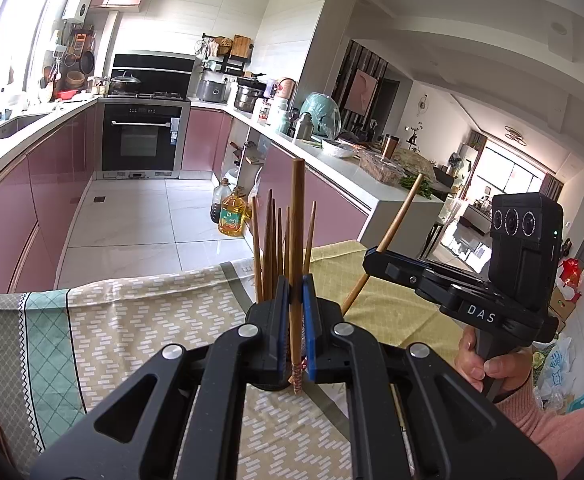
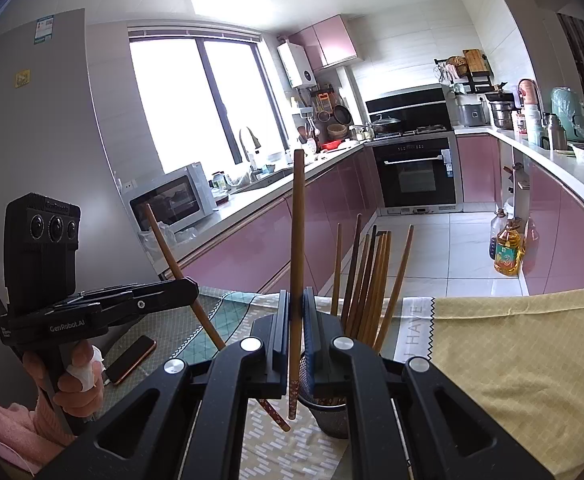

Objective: Organize utensils
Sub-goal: 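Lower the chopstick into the mesh cup with the right tool while the left tool lowers its own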

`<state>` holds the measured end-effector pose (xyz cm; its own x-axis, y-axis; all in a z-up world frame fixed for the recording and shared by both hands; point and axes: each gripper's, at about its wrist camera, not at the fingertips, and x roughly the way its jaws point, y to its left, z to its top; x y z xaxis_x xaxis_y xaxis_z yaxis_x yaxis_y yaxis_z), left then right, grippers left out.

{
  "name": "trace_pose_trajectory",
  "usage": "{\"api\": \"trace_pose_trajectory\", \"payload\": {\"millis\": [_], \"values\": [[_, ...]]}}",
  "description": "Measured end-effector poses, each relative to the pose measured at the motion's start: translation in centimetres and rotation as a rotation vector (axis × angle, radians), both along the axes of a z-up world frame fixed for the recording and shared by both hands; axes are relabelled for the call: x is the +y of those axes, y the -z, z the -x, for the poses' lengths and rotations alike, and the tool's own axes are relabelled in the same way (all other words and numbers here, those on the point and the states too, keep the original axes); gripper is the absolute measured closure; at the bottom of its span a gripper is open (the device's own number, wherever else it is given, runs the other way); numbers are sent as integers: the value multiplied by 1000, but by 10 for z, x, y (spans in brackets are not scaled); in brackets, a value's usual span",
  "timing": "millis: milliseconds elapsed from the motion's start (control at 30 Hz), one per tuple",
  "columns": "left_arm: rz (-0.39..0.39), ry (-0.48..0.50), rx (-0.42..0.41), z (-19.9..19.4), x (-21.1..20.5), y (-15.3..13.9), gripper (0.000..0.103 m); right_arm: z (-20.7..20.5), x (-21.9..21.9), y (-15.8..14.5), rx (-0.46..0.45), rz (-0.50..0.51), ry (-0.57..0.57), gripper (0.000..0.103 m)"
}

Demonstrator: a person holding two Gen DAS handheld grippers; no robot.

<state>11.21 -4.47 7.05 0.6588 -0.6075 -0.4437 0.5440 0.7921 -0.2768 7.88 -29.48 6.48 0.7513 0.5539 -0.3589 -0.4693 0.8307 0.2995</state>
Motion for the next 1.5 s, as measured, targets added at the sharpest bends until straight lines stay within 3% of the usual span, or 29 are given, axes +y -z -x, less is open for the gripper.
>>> {"api": "trace_pose_trajectory", "payload": {"millis": [1500], "values": [[-2, -5, -39, -5, -3, -16, 96, -1, 0, -10, -28, 0, 19, 97]]}}
